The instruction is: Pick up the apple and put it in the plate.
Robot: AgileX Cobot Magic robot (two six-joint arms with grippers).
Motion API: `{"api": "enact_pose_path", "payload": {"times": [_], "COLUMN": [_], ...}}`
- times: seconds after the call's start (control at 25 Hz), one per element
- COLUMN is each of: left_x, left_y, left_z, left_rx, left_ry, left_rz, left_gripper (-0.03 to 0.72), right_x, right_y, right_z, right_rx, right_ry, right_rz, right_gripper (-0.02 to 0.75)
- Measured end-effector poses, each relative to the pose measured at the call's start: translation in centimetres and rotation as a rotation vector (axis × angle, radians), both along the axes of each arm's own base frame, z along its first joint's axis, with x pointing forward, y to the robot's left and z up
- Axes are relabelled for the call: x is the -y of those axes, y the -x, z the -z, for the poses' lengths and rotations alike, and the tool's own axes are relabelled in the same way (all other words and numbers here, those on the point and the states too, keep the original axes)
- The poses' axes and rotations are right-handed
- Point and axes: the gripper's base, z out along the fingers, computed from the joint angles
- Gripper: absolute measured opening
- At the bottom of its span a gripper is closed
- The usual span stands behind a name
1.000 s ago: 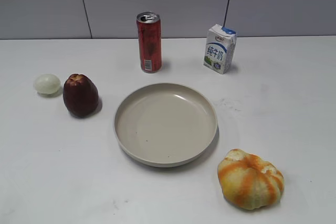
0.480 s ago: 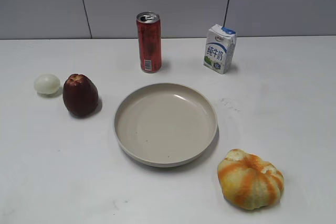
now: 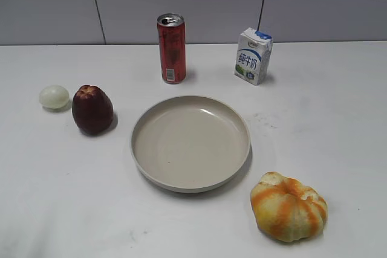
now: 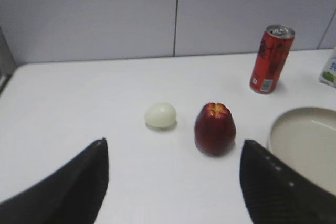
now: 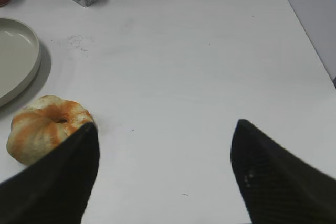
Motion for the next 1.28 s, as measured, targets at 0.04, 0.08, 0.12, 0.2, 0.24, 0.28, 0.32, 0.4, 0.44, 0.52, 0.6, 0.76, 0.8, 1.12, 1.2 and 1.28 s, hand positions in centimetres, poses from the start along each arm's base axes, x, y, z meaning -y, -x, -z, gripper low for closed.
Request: {"api": "enact_pose_path", "payload": {"times": [0.04,0.08,0.12,0.2,0.24,0.28,0.32,0.4,0.44,0.52,0.6,0.76,0.8,1.12,1.2,1.28], "left_x": [0.2,0.3,0.5,0.8,0.9,1.1,1.2,1.6,1.9,2.5,3.1,5.2,5.9,11.2,11.8,12.0], "left_y": [-1.0,-2.2,-3.4,-5.7,-7.1,-8.5,-9.8,-12.7,-14.0,-16.4,-18.5,-22.4,-23.2,-26.8,-27.2,-27.6], "left_z": [0.4,0.8,1.0,1.1,0.9,0.8,0.7,0.3,0.2,0.0,0.0,0.7,1.0,4.8,6.2,7.7], "left_rx": [-0.047,-0.095,-0.134,-0.188,-0.21,-0.23,-0.244,-0.275,-0.293,-0.337,-0.397,-0.497,-0.509,-0.598,-0.628,-0.665], "left_ry": [-0.006,-0.024,-0.04,-0.065,-0.071,-0.075,-0.077,-0.08,-0.082,-0.059,-0.04,-0.048,-0.058,-0.278,-0.291,-0.3], "left_rz": [0.011,0.026,0.042,0.064,0.07,0.074,0.078,0.101,0.122,0.159,0.199,0.295,0.318,0.363,0.365,0.363], "left_gripper": [0.649,0.65,0.649,0.648,0.647,0.645,0.644,0.638,0.634,0.631,0.63,0.622,0.62,0.613,0.613,0.613], "right_x": [0.0,0.0,0.0,0.0,0.0,0.0,0.0,0.0,0.0,0.0,0.0,0.0,0.0,0.0,0.0,0.0], "right_y": [0.0,0.0,0.0,0.0,0.0,0.0,0.0,0.0,0.0,0.0,0.0,0.0,0.0,0.0,0.0,0.0], "right_z": [0.0,0.0,0.0,0.0,0.0,0.0,0.0,0.0,0.0,0.0,0.0,0.0,0.0,0.0,0.0,0.0], "right_rx": [0.0,0.0,0.0,0.0,0.0,0.0,0.0,0.0,0.0,0.0,0.0,0.0,0.0,0.0,0.0,0.0], "right_ry": [0.0,0.0,0.0,0.0,0.0,0.0,0.0,0.0,0.0,0.0,0.0,0.0,0.0,-0.001,-0.001,0.0], "right_rz": [0.0,0.0,0.0,0.0,0.0,0.0,0.0,0.0,0.0,0.0,0.0,0.0,0.0,0.0,0.0,0.0], "right_gripper": [0.589,0.589,0.589,0.589,0.589,0.589,0.589,0.589,0.589,0.589,0.589,0.589,0.589,0.589,0.589,0.589]}}
